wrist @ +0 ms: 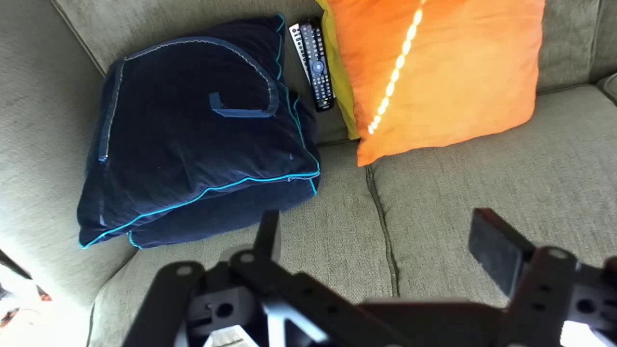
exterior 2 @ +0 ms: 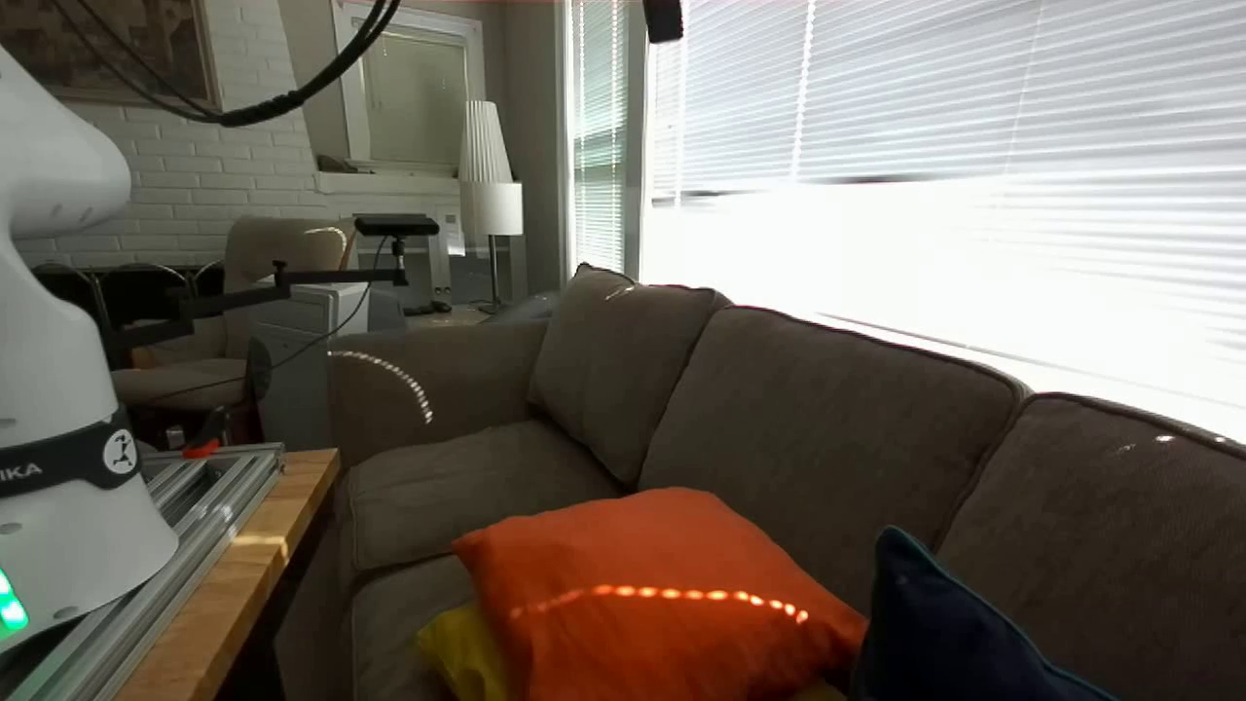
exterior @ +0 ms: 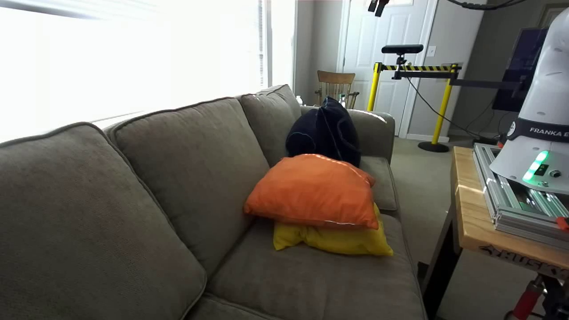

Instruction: Put the grey and black remote on the orange pillow

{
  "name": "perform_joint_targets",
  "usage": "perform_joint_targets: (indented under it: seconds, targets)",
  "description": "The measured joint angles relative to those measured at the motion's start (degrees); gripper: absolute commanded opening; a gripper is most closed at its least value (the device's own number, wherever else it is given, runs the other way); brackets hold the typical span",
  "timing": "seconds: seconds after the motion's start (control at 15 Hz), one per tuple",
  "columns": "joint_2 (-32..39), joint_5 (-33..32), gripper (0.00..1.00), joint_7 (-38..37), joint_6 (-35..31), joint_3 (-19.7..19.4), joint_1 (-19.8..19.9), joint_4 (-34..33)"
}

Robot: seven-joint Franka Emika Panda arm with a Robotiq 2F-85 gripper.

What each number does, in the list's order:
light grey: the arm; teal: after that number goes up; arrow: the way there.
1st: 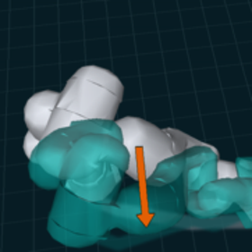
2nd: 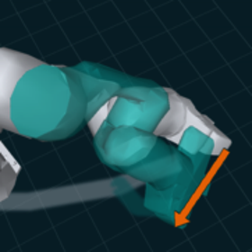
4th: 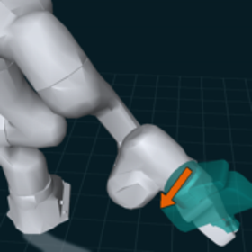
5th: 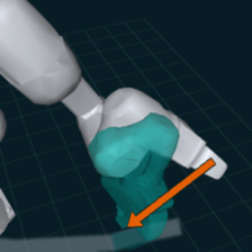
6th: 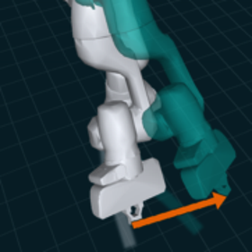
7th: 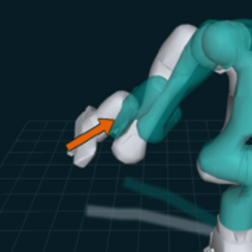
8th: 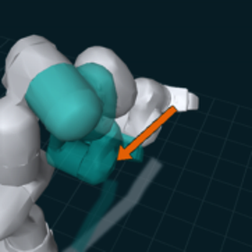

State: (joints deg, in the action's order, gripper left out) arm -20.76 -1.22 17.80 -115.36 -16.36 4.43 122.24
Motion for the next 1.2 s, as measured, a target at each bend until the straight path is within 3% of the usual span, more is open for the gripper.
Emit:
perform_joint_targets:
  seconds: [0.2,0.47,0.73,0.93,1.2]
  targets:
    - [0.8,1.3,1.00,1.5,1.5,-0.1,0.3,0.2]
    - [3.4,8.8,1.00,15.2,2.9,-2.3,-0.3,0.7]
    - [4.6,10.6,1.00,30.1,1.9,-3.4,-0.2,2.8]
    - [5.1,10.5,1.00,38.6,-5.5,-3.3,0.0,6.5]
    - [6.5,10.5,1.00,39.0,-21.6,-2.9,0.7,13.5]
